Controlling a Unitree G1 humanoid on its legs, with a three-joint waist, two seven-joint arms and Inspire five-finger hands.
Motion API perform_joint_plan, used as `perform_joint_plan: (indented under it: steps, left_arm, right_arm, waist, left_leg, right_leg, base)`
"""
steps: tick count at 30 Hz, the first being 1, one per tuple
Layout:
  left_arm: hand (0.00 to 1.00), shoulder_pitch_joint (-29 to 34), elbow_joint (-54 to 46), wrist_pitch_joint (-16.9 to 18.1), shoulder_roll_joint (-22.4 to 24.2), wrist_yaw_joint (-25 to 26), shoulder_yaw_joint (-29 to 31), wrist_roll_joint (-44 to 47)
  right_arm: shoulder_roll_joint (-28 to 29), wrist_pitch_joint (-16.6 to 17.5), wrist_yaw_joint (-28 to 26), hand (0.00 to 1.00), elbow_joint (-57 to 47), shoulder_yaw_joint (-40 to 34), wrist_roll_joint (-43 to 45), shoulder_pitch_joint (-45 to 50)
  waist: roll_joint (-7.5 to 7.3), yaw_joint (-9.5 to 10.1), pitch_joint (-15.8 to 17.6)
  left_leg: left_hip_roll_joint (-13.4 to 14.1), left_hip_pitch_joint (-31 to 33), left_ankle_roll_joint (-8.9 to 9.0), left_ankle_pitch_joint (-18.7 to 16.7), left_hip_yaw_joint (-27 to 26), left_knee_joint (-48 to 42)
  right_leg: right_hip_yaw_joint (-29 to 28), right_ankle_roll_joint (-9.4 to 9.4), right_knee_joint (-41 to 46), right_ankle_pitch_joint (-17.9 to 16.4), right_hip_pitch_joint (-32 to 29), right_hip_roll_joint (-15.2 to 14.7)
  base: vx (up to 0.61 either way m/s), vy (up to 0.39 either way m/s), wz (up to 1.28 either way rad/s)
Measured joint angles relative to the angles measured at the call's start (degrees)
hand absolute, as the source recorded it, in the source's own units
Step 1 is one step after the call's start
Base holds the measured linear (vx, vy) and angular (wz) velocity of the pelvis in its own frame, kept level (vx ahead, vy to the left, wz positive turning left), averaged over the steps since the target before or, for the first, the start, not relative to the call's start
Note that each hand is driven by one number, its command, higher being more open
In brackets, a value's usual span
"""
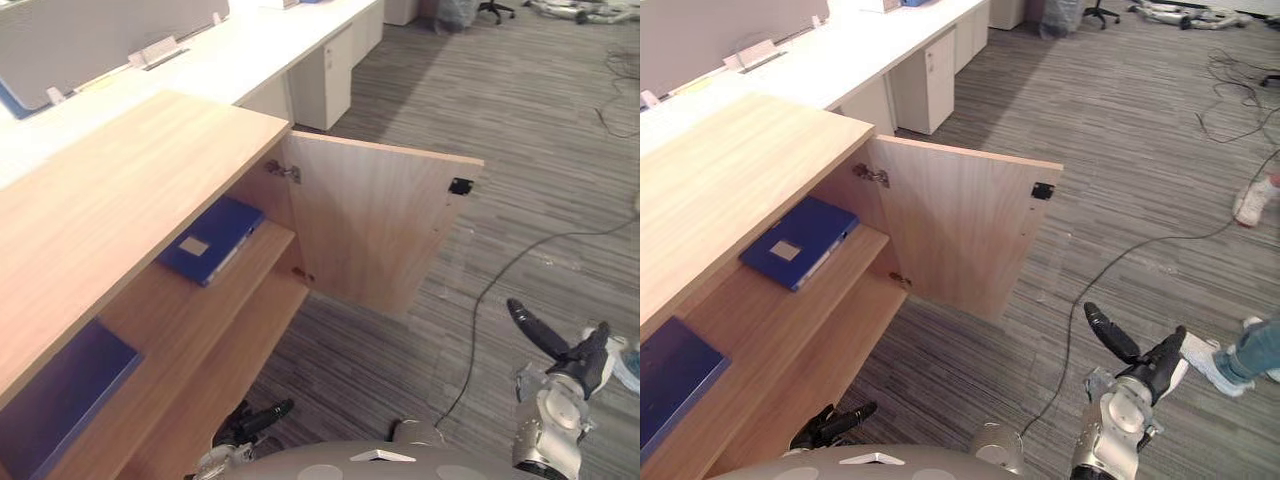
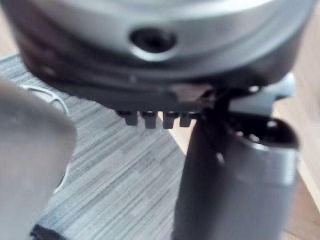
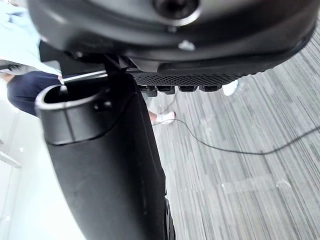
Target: Walk over to the cabinet, pick up the folder, carry it to the office cabinet, place the folder inside the office cabinet, then close the office cabinet door
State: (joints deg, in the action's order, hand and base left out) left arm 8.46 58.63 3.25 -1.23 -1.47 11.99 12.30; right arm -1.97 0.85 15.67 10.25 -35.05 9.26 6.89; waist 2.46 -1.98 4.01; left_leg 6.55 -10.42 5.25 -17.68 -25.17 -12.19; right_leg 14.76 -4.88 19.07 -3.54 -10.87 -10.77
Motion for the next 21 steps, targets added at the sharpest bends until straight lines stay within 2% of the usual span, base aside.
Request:
perform_joint_plan:
  steps: [2,4,8,11,14,16,21]
  left_arm:
    - [1.00,0.12,0.24,0.01,-1.34,0.23,-0.11,0.04]
    - [1.00,0.18,0.55,0.00,-2.26,0.58,-0.17,0.07]
    - [1.00,0.66,0.90,0.11,-3.18,0.68,-0.39,0.05]
    - [1.00,1.45,2.07,0.20,-3.16,0.67,-0.44,0.04]
    - [1.00,2.24,2.07,0.21,-3.17,0.57,-0.45,0.05]
    - [1.00,2.49,2.08,0.20,-3.16,0.48,-0.45,0.09]
    - [1.00,3.47,2.17,0.21,-3.15,0.03,-0.49,0.63]
  right_arm:
    - [-3.75,0.00,-1.04,1.00,2.56,-0.19,0.06,-1.88]
    - [-7.23,0.18,-2.49,1.00,4.93,0.23,0.23,-4.19]
    - [-14.38,1.14,-5.25,1.00,10.53,2.32,0.62,-9.34]
    - [-19.38,1.63,-7.06,1.00,14.66,5.82,3.30,-14.18]
    - [-23.87,2.70,-8.82,1.00,19.46,11.00,5.97,-19.43]
    - [-26.24,3.30,-9.85,1.00,22.42,13.77,7.78,-22.12]
    - [-33.00,3.60,-13.54,1.00,32.00,24.17,11.88,-31.77]
  waist:
    - [-1.48,0.13,0.01]
    - [-1.94,0.15,-0.26]
    - [-1.76,0.35,-0.25]
    - [-0.53,0.55,-0.81]
    - [0.10,1.46,-1.11]
    - [0.28,1.86,-0.92]
    - [1.90,3.18,-0.01]
  left_leg:
    - [-0.03,0.44,0.25,0.71,-0.02,0.60]
    - [0.07,1.20,0.39,1.35,0.41,0.70]
    - [0.08,2.17,0.36,2.84,2.25,1.92]
    - [0.65,2.35,0.60,3.49,4.66,3.34]
    - [1.03,3.92,0.62,3.86,6.83,3.43]
    - [0.94,4.39,0.62,4.30,7.78,3.54]
    - [0.63,5.61,0.57,4.98,11.08,3.45]
  right_leg:
    - [-0.40,-0.31,-4.13,2.57,0.96,1.12]
    - [-0.19,-0.10,-7.60,4.73,1.84,1.89]
    - [1.37,0.45,-13.41,7.95,3.92,2.35]
    - [3.79,0.98,-17.51,9.66,6.20,3.32]
    - [5.72,1.60,-20.87,11.40,7.24,3.96]
    - [6.51,1.81,-21.94,12.02,7.68,3.96]
    - [9.36,2.03,-23.55,12.87,9.06,3.85]
  base:
    - [-0.07,0.014,-0.10]
    - [-0.05,-0.010,-0.02]
    - [-0.03,-0.011,0.16]
    - [-0.03,-0.042,0.33]
    - [-0.05,-0.027,0.26]
    - [-0.05,-0.009,0.27]
    - [-0.06,0.011,0.31]
